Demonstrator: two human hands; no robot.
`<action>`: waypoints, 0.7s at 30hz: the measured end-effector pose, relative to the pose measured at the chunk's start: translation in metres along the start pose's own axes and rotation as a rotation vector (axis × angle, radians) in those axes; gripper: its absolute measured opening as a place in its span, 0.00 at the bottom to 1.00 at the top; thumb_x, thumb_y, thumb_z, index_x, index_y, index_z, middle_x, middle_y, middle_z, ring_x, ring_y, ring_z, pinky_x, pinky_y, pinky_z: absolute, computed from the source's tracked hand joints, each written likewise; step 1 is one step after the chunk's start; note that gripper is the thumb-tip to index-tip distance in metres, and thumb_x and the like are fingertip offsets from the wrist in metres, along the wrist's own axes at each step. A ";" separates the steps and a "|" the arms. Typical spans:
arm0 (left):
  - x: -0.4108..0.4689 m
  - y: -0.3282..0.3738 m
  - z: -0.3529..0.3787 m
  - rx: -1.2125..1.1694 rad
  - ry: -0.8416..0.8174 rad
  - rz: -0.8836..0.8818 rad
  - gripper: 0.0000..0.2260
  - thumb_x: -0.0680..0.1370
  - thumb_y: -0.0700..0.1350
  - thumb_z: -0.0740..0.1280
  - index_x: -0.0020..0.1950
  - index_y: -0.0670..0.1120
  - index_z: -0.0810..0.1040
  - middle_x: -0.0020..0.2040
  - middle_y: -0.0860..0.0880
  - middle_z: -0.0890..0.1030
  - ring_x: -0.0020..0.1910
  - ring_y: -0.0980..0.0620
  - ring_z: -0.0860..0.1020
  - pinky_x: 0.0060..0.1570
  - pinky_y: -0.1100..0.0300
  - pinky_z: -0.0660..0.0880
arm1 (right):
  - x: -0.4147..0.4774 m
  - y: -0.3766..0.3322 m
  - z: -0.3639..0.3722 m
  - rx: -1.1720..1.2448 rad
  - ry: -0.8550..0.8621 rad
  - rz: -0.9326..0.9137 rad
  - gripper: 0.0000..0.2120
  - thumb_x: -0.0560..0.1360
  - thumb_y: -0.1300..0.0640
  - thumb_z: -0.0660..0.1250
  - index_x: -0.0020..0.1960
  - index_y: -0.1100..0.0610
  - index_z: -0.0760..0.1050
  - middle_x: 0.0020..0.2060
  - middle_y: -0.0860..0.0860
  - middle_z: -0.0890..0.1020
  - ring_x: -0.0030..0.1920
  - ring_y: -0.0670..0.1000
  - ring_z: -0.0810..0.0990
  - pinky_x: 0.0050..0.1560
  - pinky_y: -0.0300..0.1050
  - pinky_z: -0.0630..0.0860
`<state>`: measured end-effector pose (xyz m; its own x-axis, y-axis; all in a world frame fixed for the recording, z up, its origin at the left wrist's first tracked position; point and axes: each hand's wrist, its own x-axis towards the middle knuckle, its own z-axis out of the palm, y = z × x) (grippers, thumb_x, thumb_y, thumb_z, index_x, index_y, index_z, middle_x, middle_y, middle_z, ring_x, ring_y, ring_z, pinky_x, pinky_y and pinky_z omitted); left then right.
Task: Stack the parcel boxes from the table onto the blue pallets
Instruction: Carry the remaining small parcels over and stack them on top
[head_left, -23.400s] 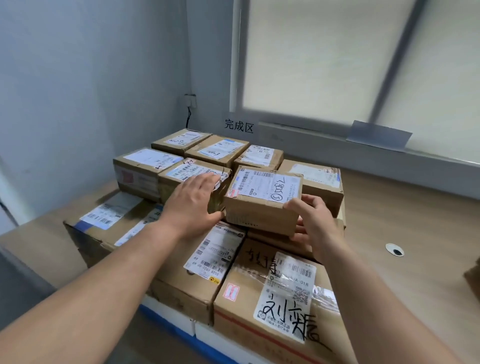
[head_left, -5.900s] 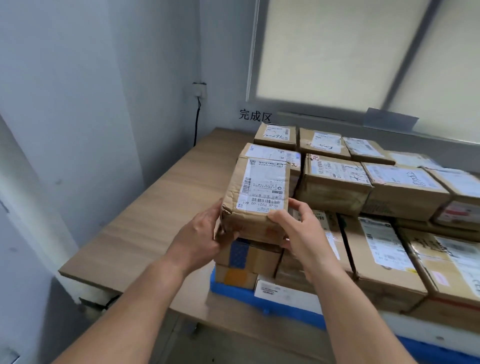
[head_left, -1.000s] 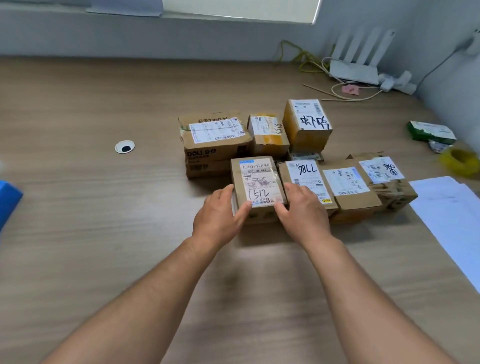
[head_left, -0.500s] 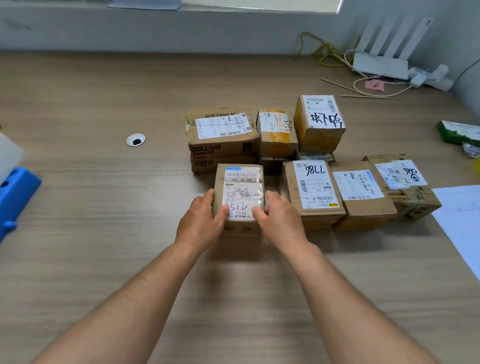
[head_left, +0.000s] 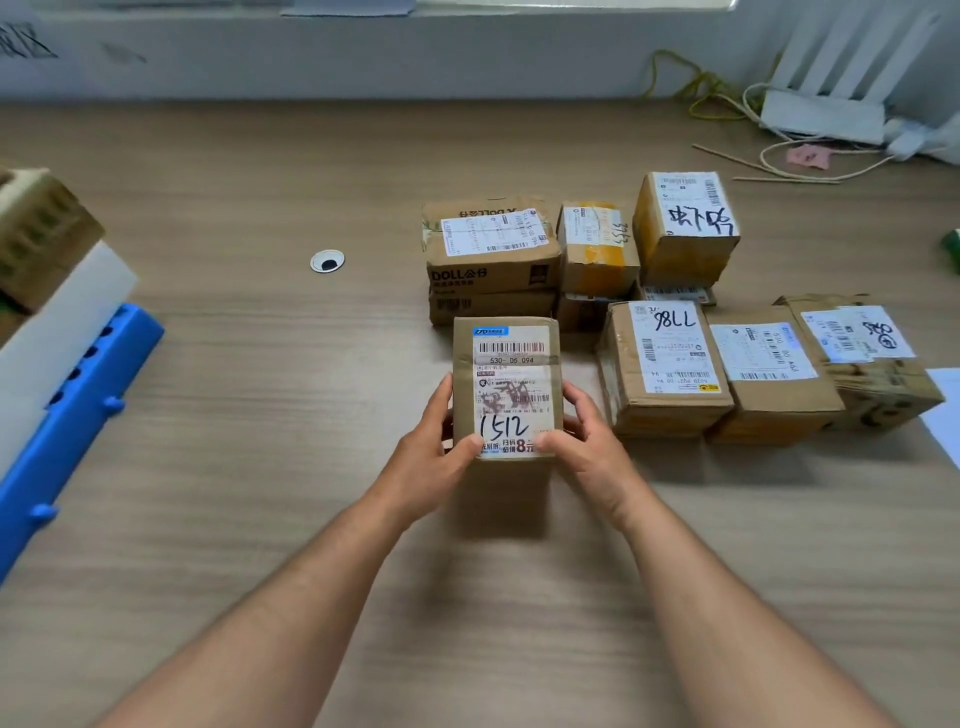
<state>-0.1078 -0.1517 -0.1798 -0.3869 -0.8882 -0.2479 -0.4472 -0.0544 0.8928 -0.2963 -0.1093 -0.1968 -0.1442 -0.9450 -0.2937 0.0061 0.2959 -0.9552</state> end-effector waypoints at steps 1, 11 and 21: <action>-0.006 0.000 -0.002 -0.004 0.009 0.013 0.33 0.79 0.42 0.64 0.76 0.60 0.51 0.62 0.55 0.78 0.60 0.58 0.76 0.63 0.51 0.73 | -0.006 0.000 0.003 -0.020 -0.004 -0.023 0.35 0.64 0.56 0.70 0.68 0.40 0.63 0.58 0.51 0.81 0.58 0.50 0.79 0.61 0.48 0.76; -0.102 -0.010 -0.043 -0.056 0.156 0.066 0.34 0.77 0.40 0.65 0.77 0.58 0.52 0.62 0.52 0.78 0.60 0.57 0.77 0.60 0.50 0.75 | -0.074 -0.016 0.063 -0.034 -0.112 -0.155 0.33 0.64 0.57 0.70 0.60 0.34 0.60 0.58 0.50 0.77 0.56 0.48 0.79 0.48 0.37 0.79; -0.214 -0.023 -0.103 -0.083 0.243 0.087 0.31 0.75 0.54 0.65 0.75 0.60 0.55 0.65 0.52 0.76 0.63 0.57 0.74 0.63 0.51 0.72 | -0.137 -0.035 0.132 0.009 -0.203 -0.236 0.32 0.61 0.57 0.71 0.59 0.35 0.65 0.56 0.55 0.79 0.54 0.50 0.80 0.45 0.41 0.80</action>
<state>0.0683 -0.0071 -0.1087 -0.2114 -0.9741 -0.0804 -0.3495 -0.0015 0.9369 -0.1463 -0.0086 -0.1275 0.0583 -0.9962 -0.0641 0.0048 0.0645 -0.9979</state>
